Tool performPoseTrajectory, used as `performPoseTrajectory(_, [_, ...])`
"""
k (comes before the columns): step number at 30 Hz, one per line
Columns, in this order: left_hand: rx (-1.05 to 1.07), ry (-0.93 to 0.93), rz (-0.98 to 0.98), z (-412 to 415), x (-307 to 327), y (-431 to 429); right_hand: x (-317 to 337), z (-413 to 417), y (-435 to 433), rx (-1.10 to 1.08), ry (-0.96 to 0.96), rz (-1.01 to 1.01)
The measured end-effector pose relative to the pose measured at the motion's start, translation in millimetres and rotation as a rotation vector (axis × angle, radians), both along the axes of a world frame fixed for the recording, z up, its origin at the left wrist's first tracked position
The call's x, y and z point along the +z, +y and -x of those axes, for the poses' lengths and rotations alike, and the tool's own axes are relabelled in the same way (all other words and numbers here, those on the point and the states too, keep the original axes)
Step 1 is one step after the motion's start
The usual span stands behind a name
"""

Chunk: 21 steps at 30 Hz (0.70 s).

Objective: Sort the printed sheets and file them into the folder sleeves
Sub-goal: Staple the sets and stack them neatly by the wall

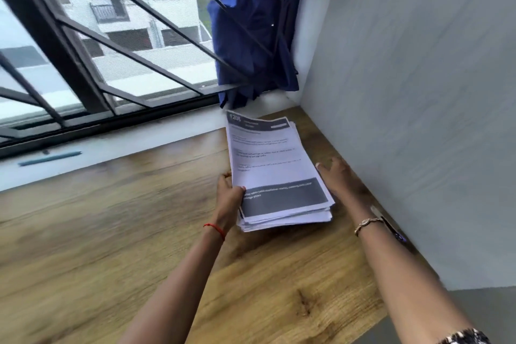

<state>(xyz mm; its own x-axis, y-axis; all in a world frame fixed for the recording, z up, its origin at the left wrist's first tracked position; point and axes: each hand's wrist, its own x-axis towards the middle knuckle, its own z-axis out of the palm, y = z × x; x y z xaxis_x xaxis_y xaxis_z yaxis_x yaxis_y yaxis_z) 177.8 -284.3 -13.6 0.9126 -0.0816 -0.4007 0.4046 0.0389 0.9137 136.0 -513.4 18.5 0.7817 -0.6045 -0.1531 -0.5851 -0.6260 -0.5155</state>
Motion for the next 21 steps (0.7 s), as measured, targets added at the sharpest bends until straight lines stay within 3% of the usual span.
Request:
performPoseTrajectory(3, [0.051, 0.036, -0.026, 15, 0, 47, -7, -13, 33, 0.086, 0.067, -0.151])
performPoseTrajectory(9, [0.075, 0.056, -0.108, 44, -8, 109, -22, -37, 105, 0.311, 0.152, -0.234])
performPoseTrajectory(11, [0.072, -0.008, -0.184, 53, -12, 115, -25, -42, 126, 0.348, 0.152, -0.203])
performPoseTrajectory(16, [0.02, -0.102, -0.585, 65, -16, 112, -25, -35, 157, 0.279, 0.19, 0.014])
performPoseTrajectory(21, [-0.037, -0.151, -0.635, 62, -15, 122, -24, -29, 166, 0.198, 0.193, 0.062])
